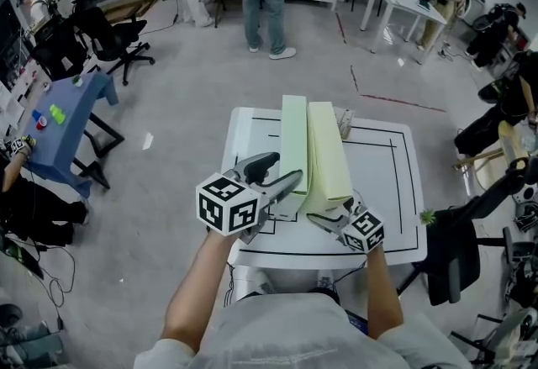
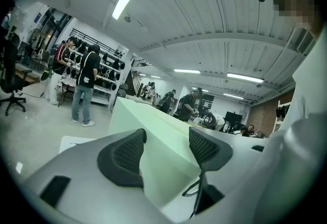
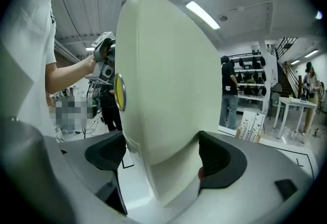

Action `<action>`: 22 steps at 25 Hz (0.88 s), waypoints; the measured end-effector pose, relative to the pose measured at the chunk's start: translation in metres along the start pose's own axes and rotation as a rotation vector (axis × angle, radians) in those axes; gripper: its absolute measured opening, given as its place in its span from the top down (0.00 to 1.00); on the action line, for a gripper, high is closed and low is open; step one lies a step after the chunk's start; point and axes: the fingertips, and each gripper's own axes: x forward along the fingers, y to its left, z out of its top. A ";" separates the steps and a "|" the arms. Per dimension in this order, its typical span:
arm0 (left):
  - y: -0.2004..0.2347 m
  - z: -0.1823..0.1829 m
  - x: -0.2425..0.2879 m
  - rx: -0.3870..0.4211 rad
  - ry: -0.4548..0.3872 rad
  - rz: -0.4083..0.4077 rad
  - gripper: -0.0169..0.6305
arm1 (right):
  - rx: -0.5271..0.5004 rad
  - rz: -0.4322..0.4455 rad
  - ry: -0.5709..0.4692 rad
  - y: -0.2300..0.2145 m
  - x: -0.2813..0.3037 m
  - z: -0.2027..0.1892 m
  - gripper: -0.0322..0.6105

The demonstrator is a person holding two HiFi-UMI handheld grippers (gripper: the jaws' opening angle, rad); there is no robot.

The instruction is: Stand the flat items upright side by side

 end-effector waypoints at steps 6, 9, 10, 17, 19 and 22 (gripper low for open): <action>0.001 0.002 -0.001 -0.002 0.011 -0.019 0.52 | -0.013 -0.020 -0.007 -0.008 0.010 0.008 0.26; 0.002 0.002 -0.001 -0.005 0.014 -0.021 0.51 | -0.013 -0.030 -0.015 -0.010 0.018 0.012 0.26; 0.002 0.001 -0.001 -0.006 0.014 -0.022 0.51 | -0.010 -0.034 -0.016 -0.009 0.021 0.012 0.26; 0.002 0.002 -0.001 0.003 -0.006 -0.017 0.50 | 0.020 -0.121 0.011 -0.016 0.020 0.010 0.26; 0.003 0.003 -0.003 0.014 -0.018 0.015 0.50 | 0.009 -0.155 0.044 -0.016 0.017 0.011 0.26; 0.008 0.004 -0.012 0.017 -0.044 0.066 0.50 | 0.005 -0.189 0.057 -0.008 0.009 0.019 0.26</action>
